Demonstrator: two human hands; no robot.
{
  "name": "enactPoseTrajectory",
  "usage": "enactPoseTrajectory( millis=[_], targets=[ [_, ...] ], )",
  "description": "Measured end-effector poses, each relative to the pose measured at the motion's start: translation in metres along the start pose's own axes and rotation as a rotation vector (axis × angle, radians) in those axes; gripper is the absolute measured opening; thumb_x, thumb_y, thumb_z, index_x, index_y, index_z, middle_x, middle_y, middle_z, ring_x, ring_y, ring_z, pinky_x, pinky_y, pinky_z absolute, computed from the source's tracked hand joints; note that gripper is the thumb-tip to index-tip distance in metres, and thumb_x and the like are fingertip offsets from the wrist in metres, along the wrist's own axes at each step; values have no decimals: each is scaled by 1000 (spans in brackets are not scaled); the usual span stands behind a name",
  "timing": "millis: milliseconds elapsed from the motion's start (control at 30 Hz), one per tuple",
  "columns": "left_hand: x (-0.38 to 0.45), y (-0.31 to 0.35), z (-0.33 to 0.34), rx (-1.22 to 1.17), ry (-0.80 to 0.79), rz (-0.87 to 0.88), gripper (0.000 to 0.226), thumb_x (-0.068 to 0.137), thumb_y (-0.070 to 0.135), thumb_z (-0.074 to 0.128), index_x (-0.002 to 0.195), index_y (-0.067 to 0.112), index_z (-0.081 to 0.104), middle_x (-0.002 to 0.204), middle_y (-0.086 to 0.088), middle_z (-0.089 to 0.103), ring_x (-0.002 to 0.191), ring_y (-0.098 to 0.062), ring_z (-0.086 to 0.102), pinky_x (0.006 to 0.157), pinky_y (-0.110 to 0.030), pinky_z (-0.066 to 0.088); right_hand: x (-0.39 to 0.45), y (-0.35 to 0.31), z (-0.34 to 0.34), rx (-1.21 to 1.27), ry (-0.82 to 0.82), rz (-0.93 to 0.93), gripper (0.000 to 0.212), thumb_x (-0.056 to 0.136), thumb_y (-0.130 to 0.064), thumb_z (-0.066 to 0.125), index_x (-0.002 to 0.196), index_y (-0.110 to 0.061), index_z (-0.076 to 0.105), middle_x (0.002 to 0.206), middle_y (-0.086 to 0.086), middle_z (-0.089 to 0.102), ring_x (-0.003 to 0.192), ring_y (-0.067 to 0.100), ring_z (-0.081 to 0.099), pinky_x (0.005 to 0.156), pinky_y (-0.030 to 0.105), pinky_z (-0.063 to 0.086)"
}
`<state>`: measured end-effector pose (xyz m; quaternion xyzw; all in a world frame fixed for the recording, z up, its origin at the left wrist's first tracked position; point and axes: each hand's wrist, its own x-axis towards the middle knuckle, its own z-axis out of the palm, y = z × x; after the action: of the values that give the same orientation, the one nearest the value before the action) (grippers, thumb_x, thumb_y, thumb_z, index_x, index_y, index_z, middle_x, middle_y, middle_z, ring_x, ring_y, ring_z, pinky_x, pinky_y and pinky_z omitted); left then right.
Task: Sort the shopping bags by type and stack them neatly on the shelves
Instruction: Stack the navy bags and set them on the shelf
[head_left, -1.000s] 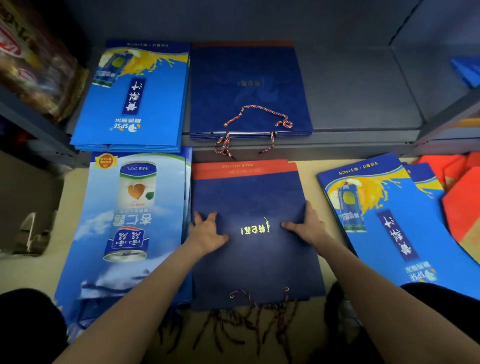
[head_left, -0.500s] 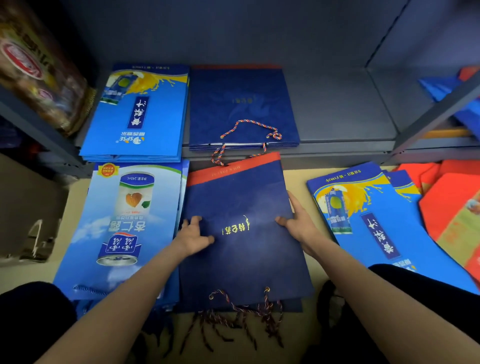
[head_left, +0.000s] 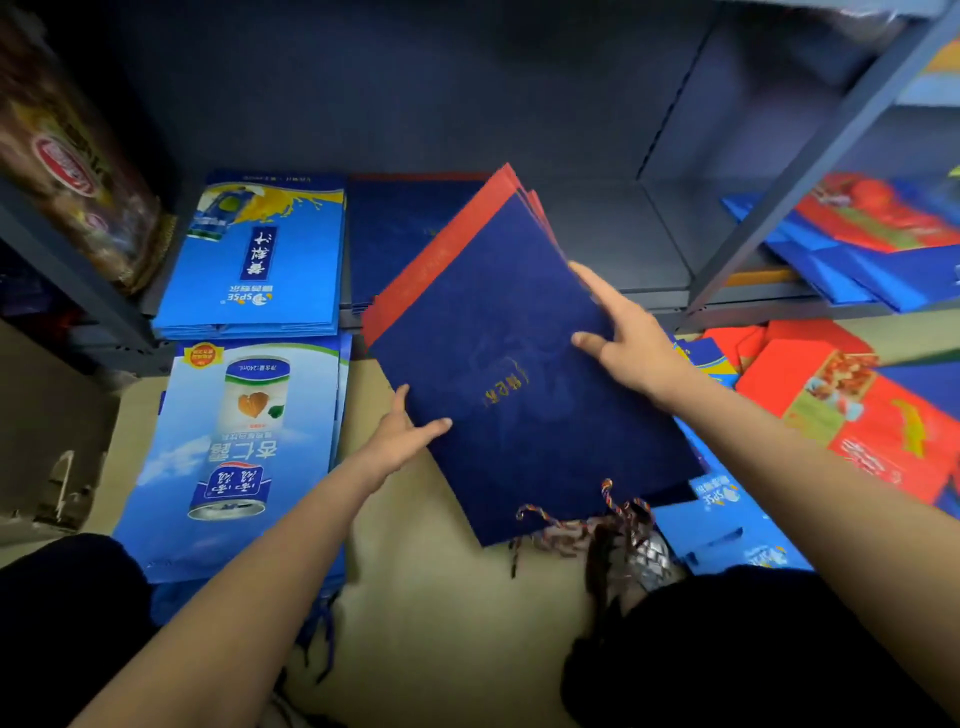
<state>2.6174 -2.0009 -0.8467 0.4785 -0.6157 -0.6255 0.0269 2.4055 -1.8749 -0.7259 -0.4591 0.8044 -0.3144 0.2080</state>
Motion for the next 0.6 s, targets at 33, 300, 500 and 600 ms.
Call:
enactPoseTrajectory(
  millis=[33,300,500,600],
  targets=[
    [2,2,-3,-38,34,31,86,87,32,64,150,27,6,153,5,23,137,-20,29,106,-39,31,5,0,-9,52,28,-16,72,86,2,57,145,-28,29,138,-14,42,132,14,40,113,34,30],
    [32,21,-43,-352,87,43,96,71,44,74,147,34,16,141,-2,46,121,-21,51,104,-40,40,70,16,-27,712,224,217,55,89,11,48,130,-26,49,107,-10,65,78,1,67,64,23,56],
    [75,82,-84,-192,242,295,57,87,15,64,138,10,39,128,2,50,113,-10,50,89,-14,41,166,24,-18,824,298,311,48,89,4,54,131,-17,50,81,-11,70,61,3,65,57,24,57],
    [113,102,-104,-78,280,327,48,88,18,63,131,8,46,125,-4,57,108,-16,55,97,-28,43,213,24,-4,700,236,366,46,94,-12,54,137,-11,40,113,4,62,85,14,61,80,34,55]
  ],
)
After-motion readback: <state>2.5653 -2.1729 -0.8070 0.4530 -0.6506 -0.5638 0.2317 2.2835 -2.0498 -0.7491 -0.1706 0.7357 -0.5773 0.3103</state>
